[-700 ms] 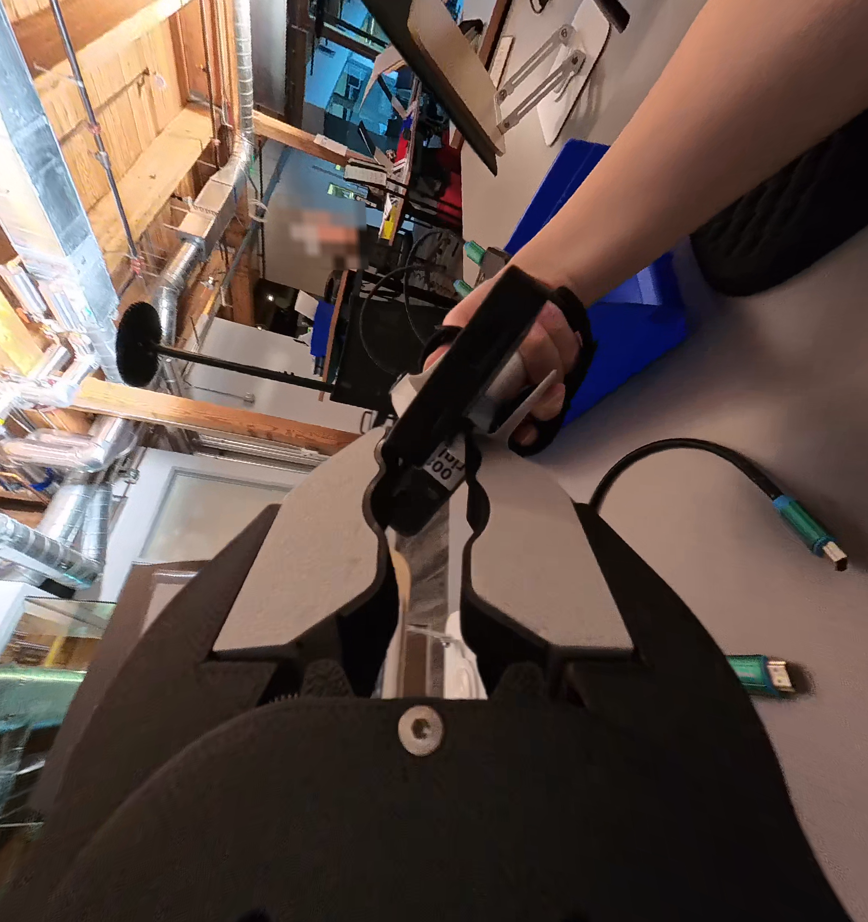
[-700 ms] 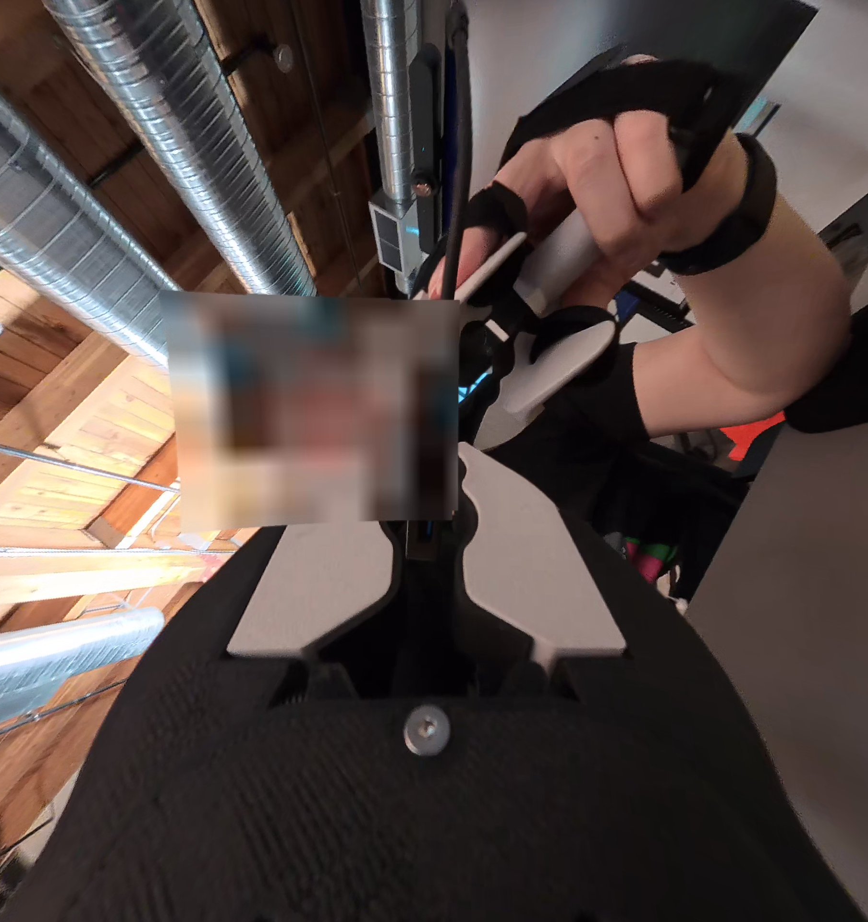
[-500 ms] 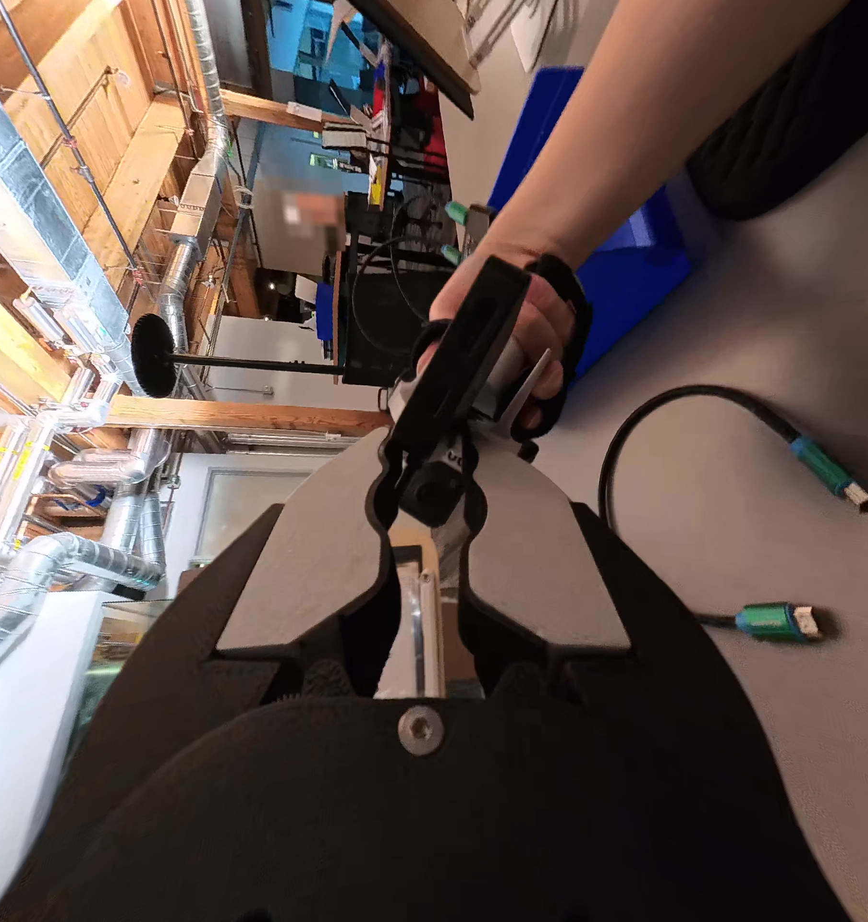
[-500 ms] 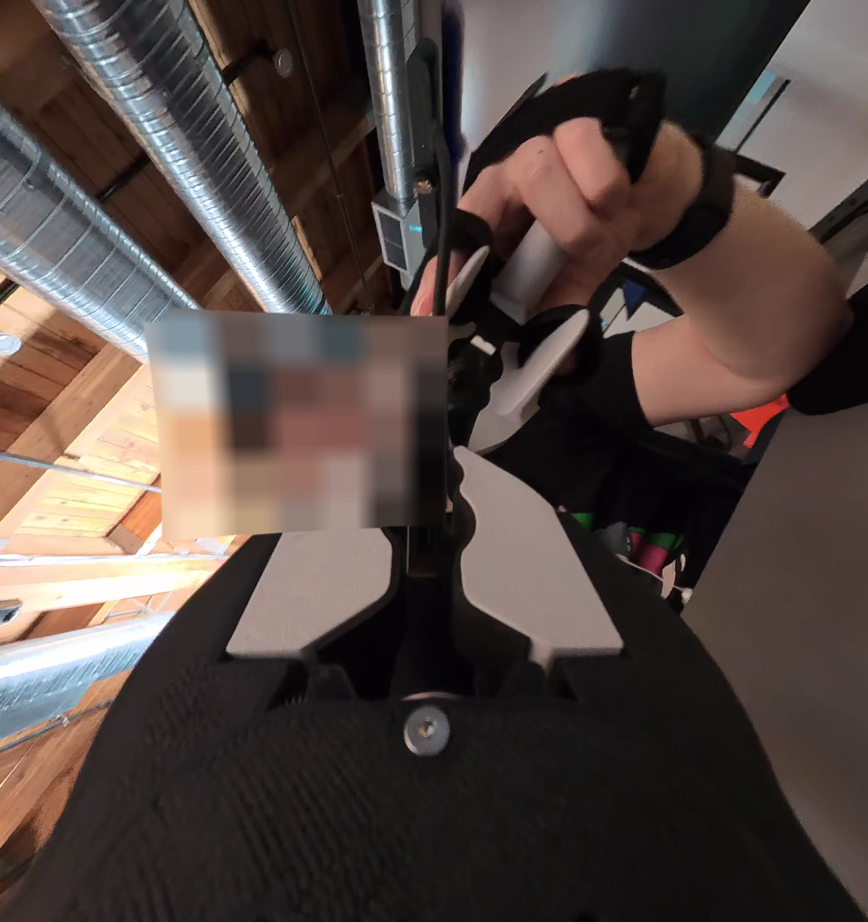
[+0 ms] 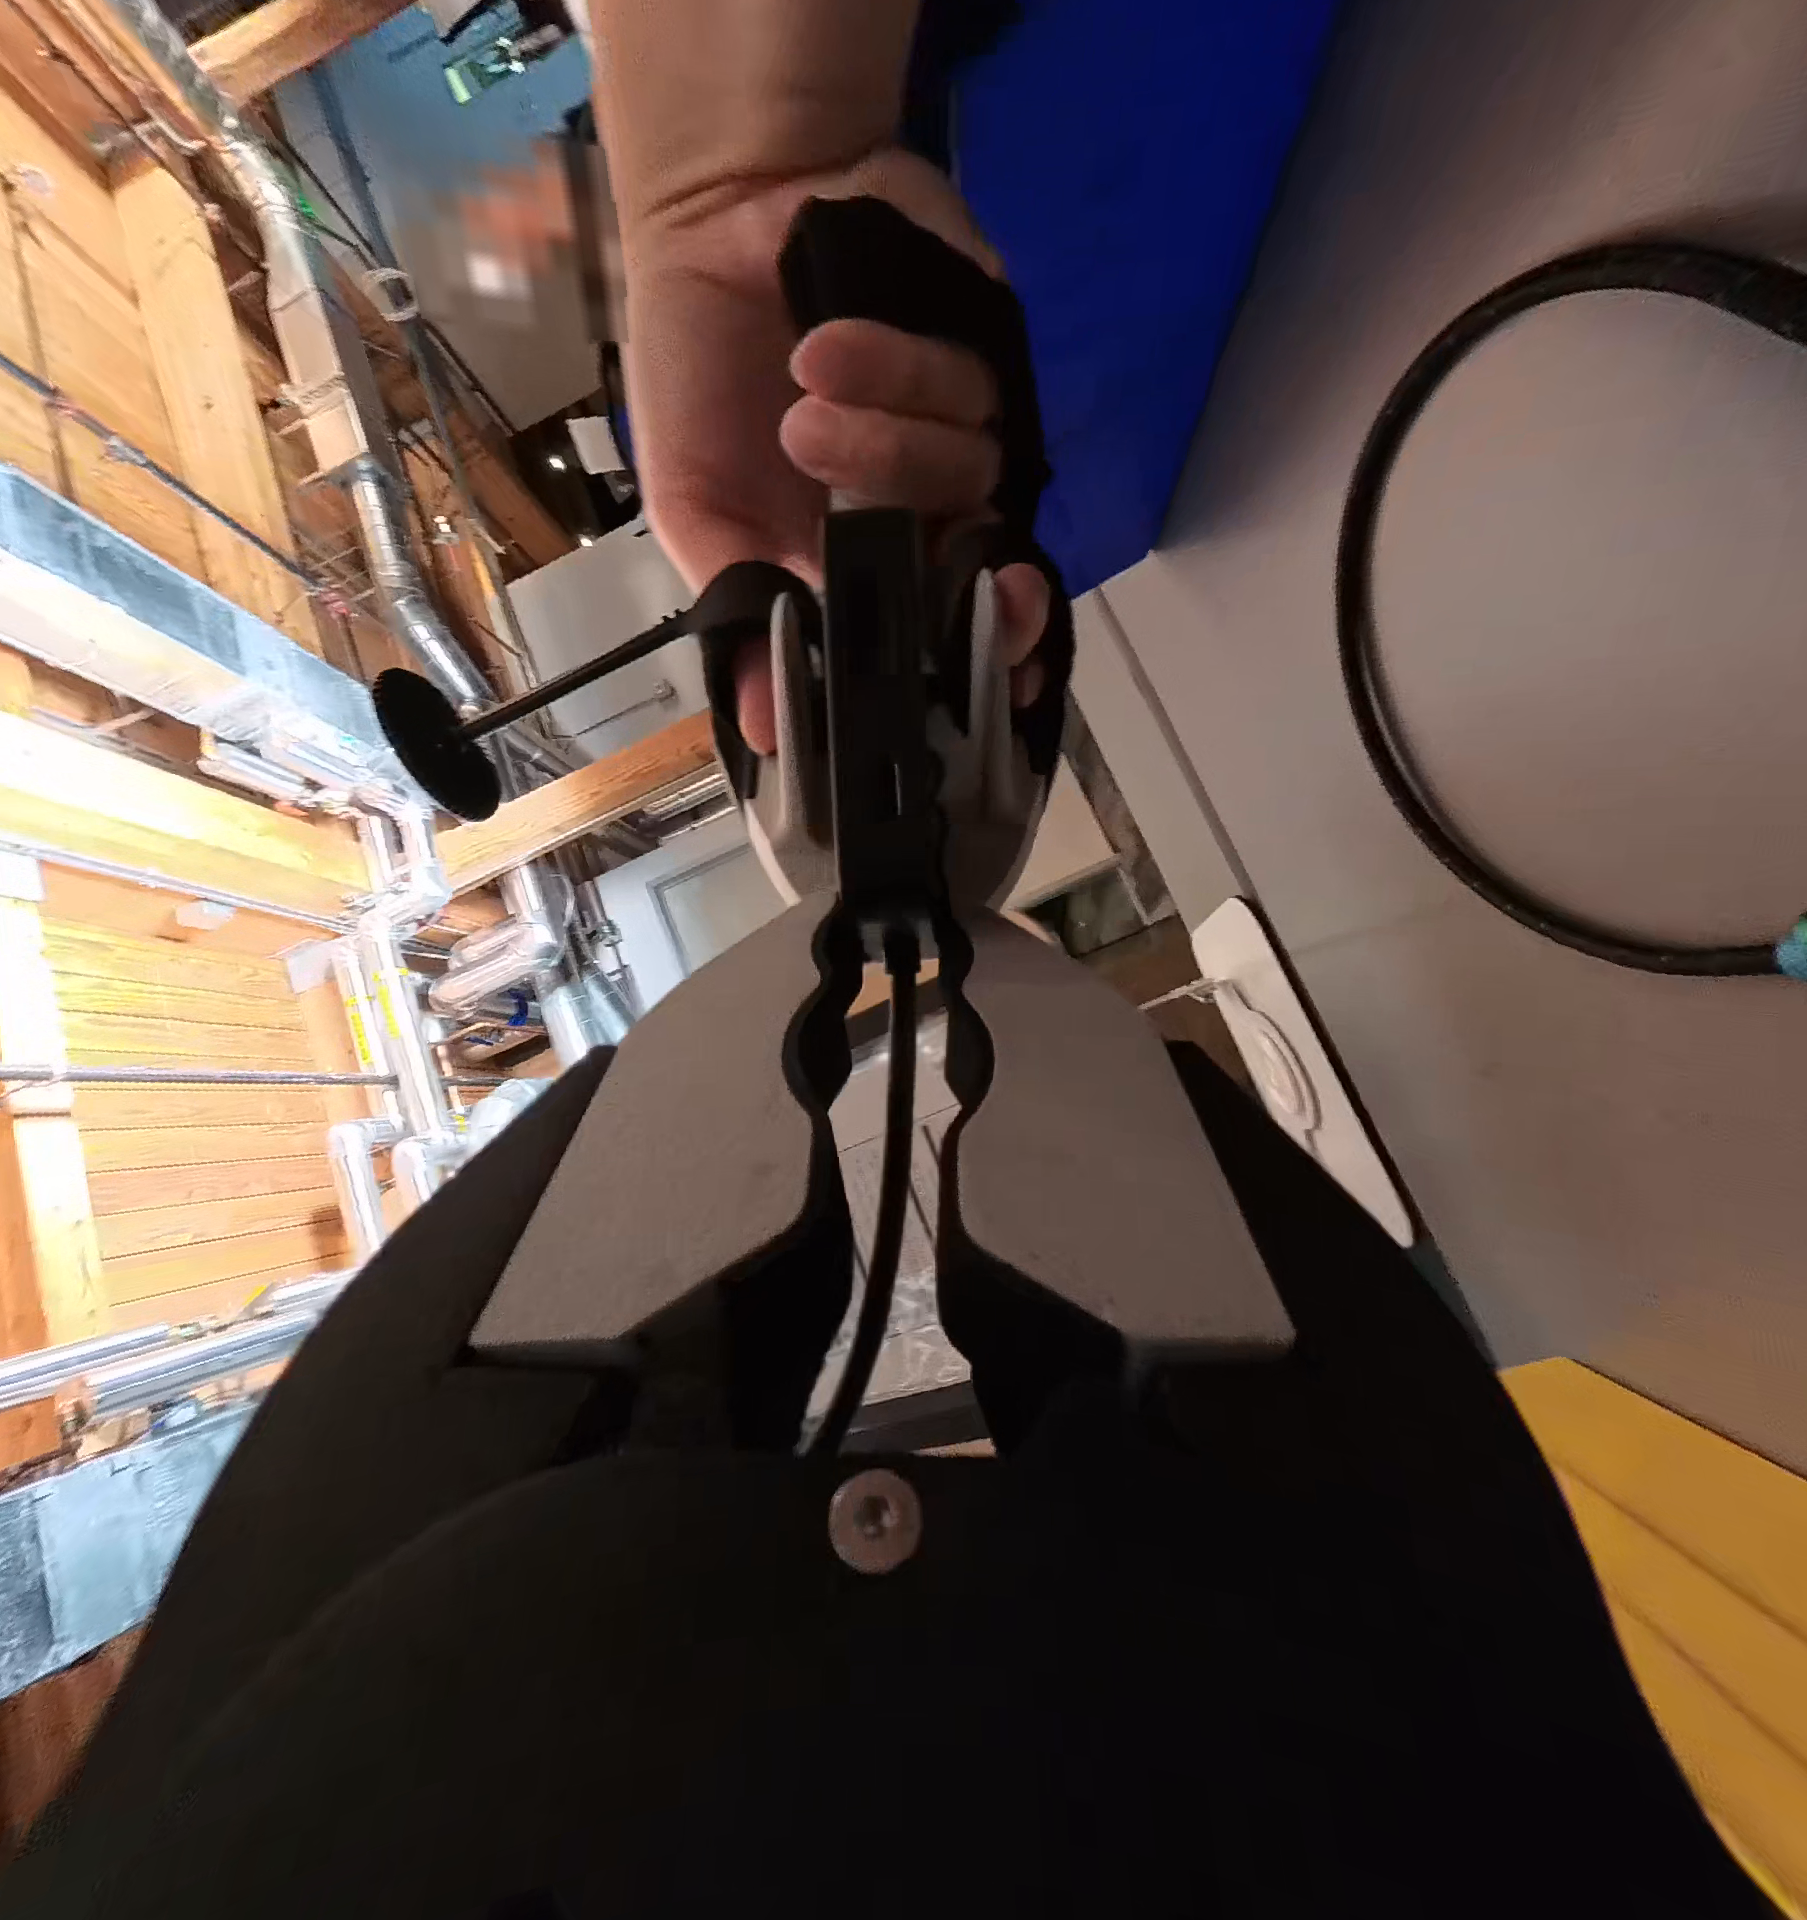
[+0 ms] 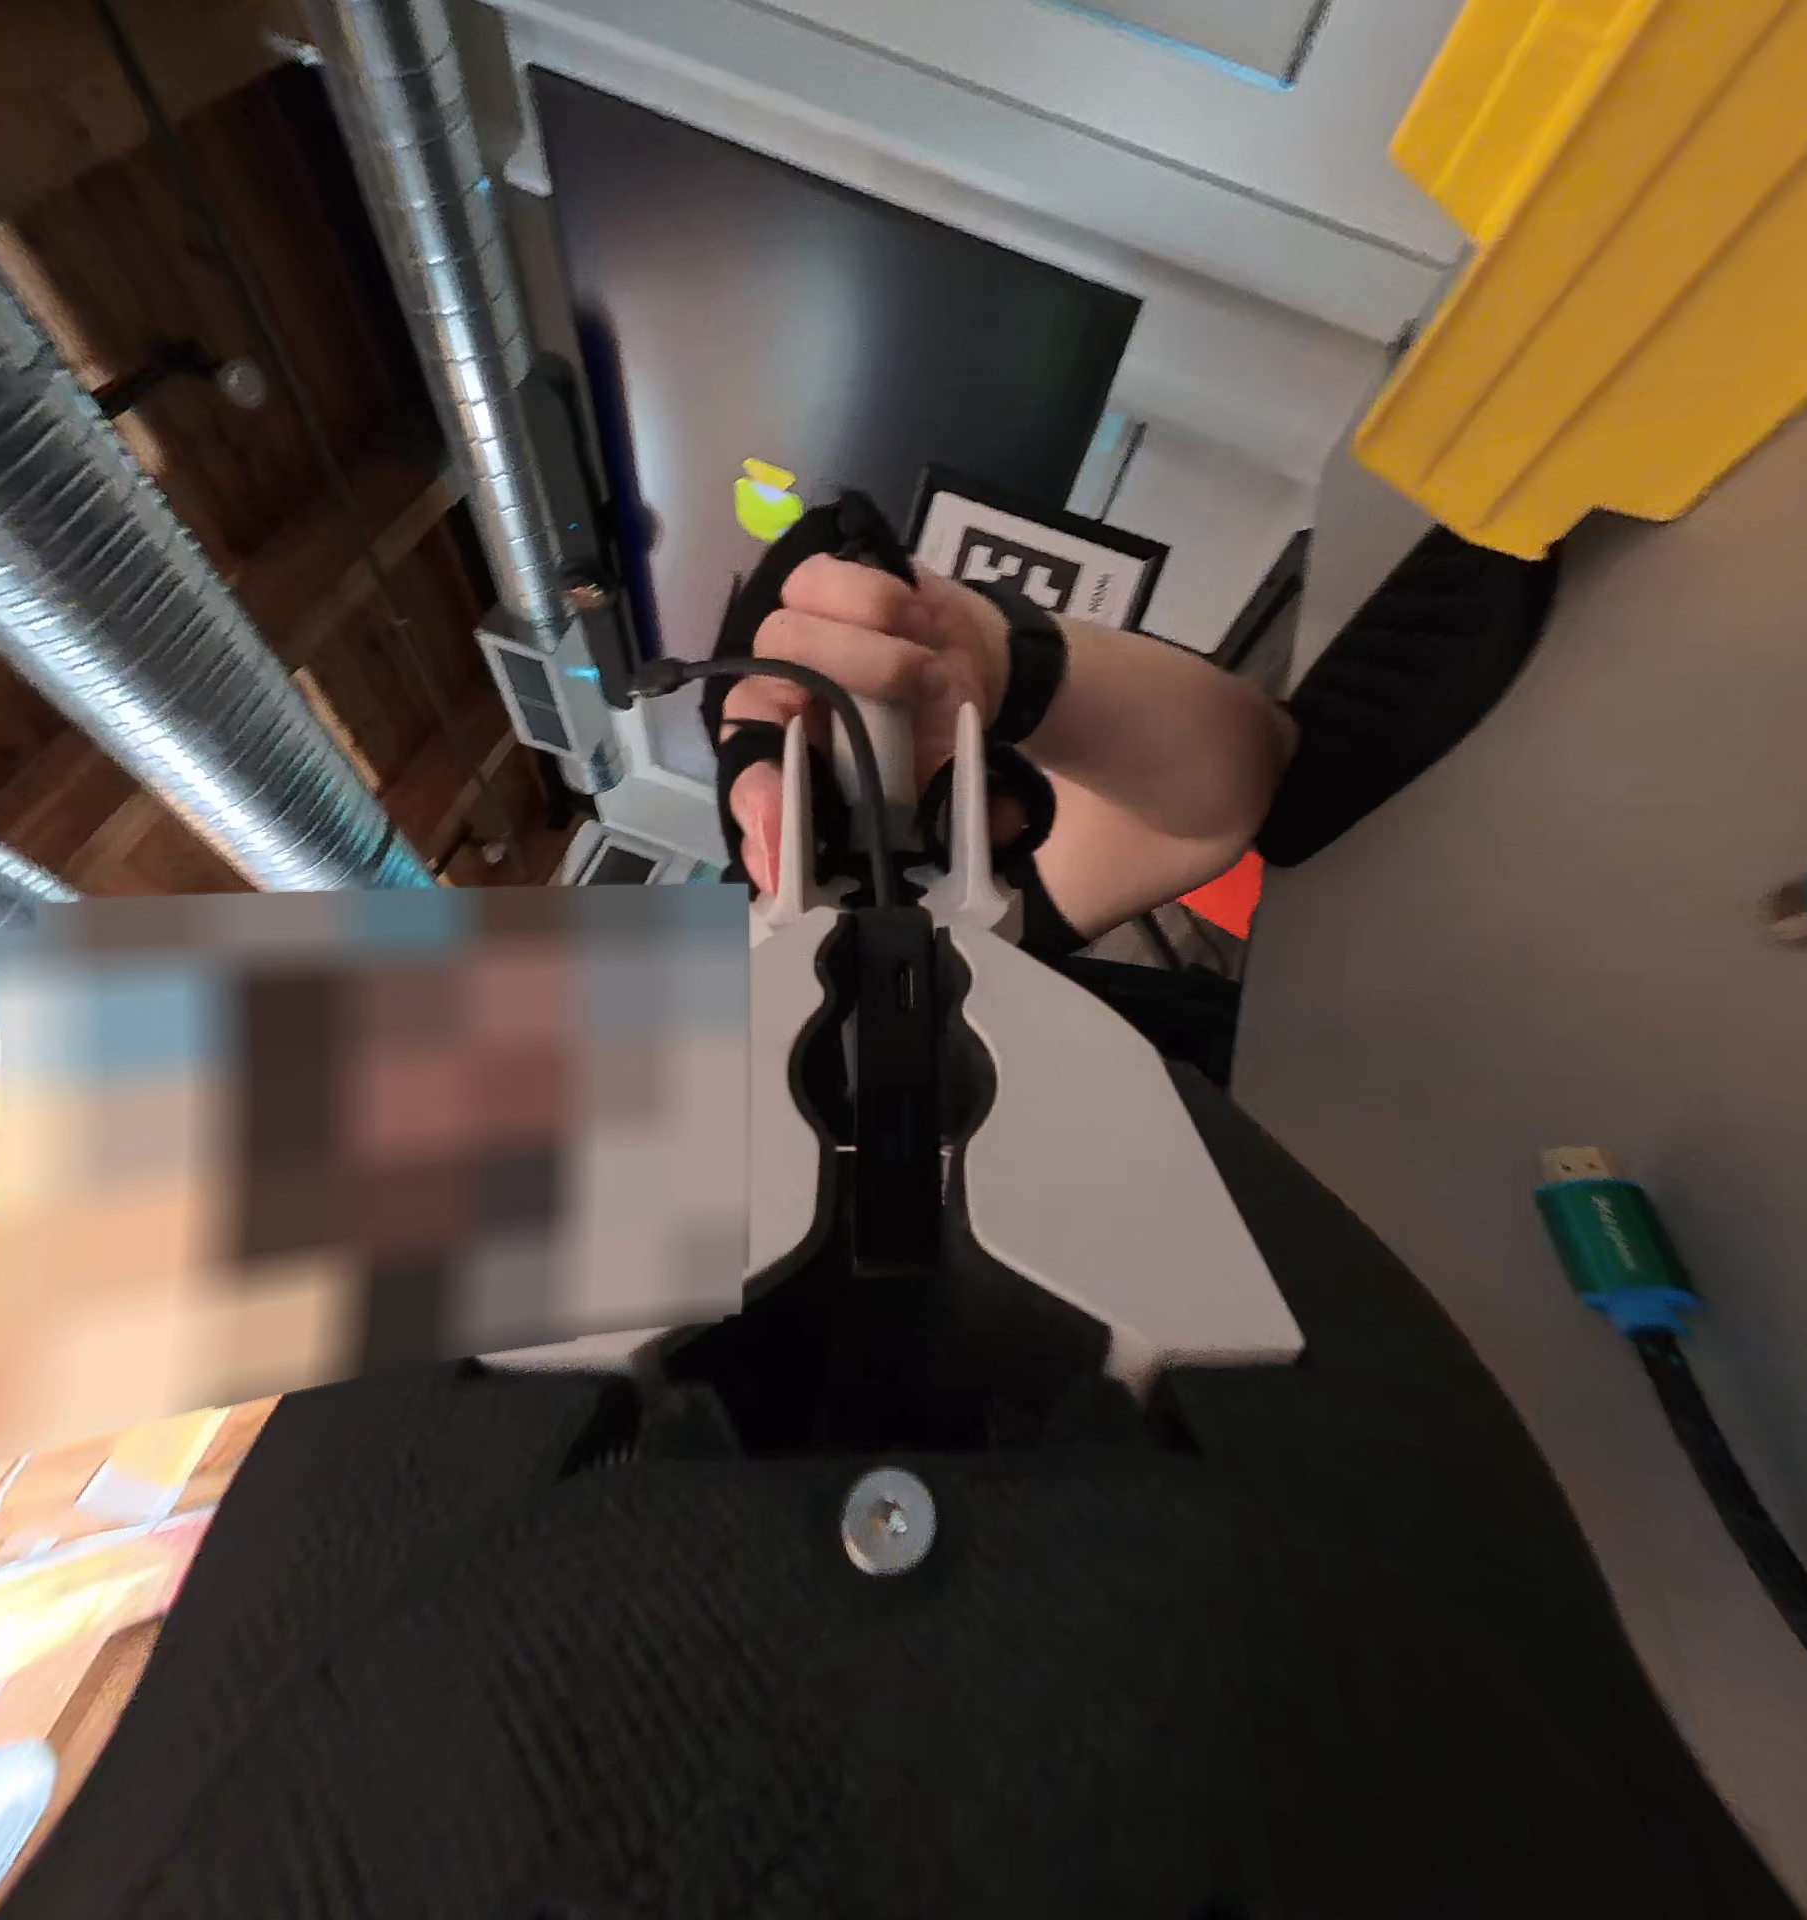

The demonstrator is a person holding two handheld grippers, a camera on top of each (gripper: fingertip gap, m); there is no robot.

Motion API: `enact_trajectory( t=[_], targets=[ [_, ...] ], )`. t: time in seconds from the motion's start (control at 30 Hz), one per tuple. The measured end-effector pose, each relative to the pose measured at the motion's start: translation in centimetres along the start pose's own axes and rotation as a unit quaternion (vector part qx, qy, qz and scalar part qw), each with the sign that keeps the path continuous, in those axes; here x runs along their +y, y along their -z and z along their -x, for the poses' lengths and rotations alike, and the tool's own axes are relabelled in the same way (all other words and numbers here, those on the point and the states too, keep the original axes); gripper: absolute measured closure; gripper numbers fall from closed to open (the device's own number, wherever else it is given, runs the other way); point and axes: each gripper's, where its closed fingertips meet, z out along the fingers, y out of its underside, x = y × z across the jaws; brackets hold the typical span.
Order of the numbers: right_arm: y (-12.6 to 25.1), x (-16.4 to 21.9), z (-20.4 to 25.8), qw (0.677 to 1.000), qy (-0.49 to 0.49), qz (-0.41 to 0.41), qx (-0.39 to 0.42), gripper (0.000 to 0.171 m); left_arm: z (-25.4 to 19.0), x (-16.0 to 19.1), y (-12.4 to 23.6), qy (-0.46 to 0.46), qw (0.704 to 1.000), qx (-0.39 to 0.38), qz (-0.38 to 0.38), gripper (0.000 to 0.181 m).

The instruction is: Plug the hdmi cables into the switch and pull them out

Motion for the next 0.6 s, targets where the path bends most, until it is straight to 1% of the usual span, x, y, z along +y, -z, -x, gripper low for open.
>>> enact_trajectory(
  t=[0.03,0.07,0.17,0.23,0.3,0.37,0.4,0.43,0.47,0.5,0.53,0.57,0.6],
  targets=[
    [0.2,-0.2,-0.4,1.000,-0.001,-0.007,0.015,0.159,-0.4,0.0,-0.3,0.004,1.000,0.009,0.003,0.169],
    [0.4,-0.6,-0.4,1.000,-0.002,-0.017,0.020,0.159,-0.5,0.1,-0.5,0.012,1.000,0.015,0.009,0.169],
    [1.0,-1.7,-0.8,0.997,0.014,-0.047,0.051,0.151,-0.7,0.7,-1.2,0.056,0.998,0.033,0.021,0.169],
    [2.0,-2.8,-1.5,0.991,0.036,-0.076,0.102,0.146,-0.5,0.7,-1.4,0.096,0.995,0.035,0.010,0.169],
    [3.3,-4.2,-1.2,0.982,0.082,-0.109,0.133,0.141,-0.5,1.3,-1.5,0.119,0.992,0.038,0.013,0.168],
    [5.1,-5.7,-0.5,0.961,0.157,-0.143,0.180,0.143,-0.9,2.7,-1.6,0.139,0.989,0.047,0.036,0.169],
    [6.2,-6.5,0.0,0.938,0.213,-0.161,0.219,0.143,-1.4,3.7,-1.8,0.156,0.985,0.058,0.051,0.169],
    [7.2,-7.2,0.5,0.907,0.276,-0.174,0.265,0.140,-1.9,4.8,-2.1,0.174,0.980,0.065,0.065,0.169],
    [7.9,-7.5,1.2,0.868,0.346,-0.174,0.312,0.136,-2.5,6.0,-2.3,0.192,0.976,0.069,0.077,0.169],
    [7.9,-7.6,1.9,0.818,0.426,-0.159,0.352,0.133,-3.2,7.1,-2.6,0.210,0.971,0.077,0.088,0.169],
    [7.2,-7.2,2.5,0.761,0.506,-0.130,0.385,0.126,-4.0,8.1,-2.8,0.226,0.965,0.087,0.100,0.169],
    [6.5,-6.7,2.6,0.699,0.569,-0.100,0.422,0.123,-4.8,9.0,-3.0,0.237,0.960,0.094,0.112,0.169],
    [5.7,-6.4,2.7,0.625,0.628,-0.073,0.458,0.118,-5.3,9.8,-3.2,0.244,0.957,0.097,0.121,0.169]
  ],
)
